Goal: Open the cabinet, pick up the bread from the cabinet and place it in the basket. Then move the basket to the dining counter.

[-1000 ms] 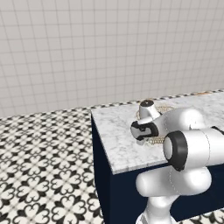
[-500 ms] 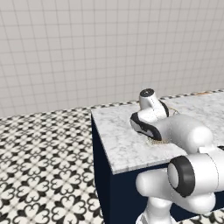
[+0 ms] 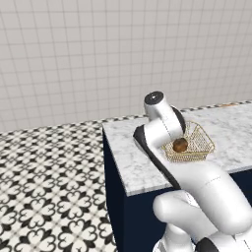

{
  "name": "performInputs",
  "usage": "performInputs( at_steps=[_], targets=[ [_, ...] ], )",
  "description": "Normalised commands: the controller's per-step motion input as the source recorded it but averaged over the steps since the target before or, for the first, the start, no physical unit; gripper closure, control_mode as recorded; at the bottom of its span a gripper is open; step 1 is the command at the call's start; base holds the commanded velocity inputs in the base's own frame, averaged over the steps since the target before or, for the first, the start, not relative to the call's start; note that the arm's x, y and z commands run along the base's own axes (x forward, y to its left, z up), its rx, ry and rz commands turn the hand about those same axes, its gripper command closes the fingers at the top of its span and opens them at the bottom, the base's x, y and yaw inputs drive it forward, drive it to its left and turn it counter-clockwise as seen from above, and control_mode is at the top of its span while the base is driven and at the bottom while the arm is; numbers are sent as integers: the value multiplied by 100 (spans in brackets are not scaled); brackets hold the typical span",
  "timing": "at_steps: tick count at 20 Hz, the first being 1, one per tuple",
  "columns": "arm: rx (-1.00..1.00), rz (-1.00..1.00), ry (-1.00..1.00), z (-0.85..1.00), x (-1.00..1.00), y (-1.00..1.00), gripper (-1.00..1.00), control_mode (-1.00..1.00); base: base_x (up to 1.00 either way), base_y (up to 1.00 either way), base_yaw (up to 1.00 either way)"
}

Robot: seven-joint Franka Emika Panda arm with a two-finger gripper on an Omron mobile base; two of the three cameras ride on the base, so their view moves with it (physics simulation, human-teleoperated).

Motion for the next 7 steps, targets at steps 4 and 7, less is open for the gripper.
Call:
performInputs(
  at_steps=[4,7],
  targets=[
    [2,-17,0,100,-62,87,-100,-100,0,0,0],
    [2,-12,1,90,-10,54,-100,-100,0,0,0]
  ],
)
